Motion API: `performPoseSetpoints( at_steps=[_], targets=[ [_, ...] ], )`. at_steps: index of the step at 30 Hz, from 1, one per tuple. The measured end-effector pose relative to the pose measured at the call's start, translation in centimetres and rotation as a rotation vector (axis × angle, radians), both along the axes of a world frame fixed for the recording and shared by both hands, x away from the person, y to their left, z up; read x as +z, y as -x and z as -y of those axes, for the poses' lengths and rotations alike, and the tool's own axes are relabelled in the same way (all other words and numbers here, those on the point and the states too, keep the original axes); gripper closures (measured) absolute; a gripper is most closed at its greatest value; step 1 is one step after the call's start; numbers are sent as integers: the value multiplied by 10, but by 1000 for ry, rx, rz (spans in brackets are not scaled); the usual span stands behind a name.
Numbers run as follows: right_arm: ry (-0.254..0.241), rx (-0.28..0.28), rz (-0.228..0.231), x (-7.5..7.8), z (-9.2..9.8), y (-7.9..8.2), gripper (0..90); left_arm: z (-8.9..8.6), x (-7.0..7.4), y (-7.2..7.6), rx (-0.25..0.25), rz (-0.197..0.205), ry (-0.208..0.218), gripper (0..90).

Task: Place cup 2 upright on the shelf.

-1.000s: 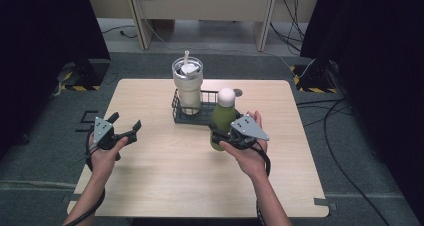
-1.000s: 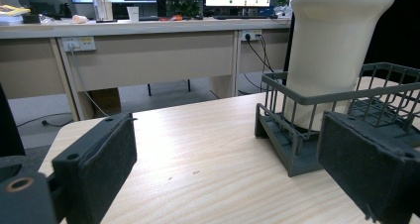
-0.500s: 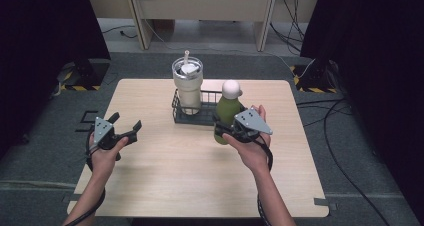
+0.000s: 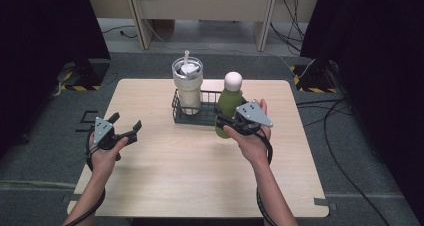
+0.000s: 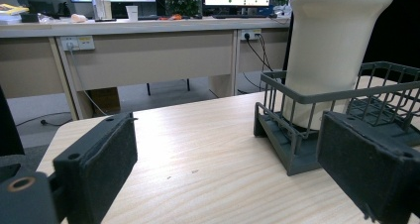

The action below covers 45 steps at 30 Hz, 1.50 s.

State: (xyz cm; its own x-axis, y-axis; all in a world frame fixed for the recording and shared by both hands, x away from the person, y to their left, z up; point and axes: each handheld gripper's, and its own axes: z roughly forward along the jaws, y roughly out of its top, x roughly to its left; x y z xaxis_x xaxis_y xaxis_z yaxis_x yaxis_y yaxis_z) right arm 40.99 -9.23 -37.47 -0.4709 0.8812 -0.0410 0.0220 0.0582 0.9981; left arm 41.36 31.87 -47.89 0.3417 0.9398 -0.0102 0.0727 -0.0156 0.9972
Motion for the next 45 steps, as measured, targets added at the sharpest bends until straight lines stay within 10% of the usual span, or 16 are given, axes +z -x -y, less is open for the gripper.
performPoseSetpoints(
  at_steps=[45],
  targets=[
    [-2,-50,-6,20,-9,-46,224,2,-1,-1,-9,-4,3,85]
  ],
)
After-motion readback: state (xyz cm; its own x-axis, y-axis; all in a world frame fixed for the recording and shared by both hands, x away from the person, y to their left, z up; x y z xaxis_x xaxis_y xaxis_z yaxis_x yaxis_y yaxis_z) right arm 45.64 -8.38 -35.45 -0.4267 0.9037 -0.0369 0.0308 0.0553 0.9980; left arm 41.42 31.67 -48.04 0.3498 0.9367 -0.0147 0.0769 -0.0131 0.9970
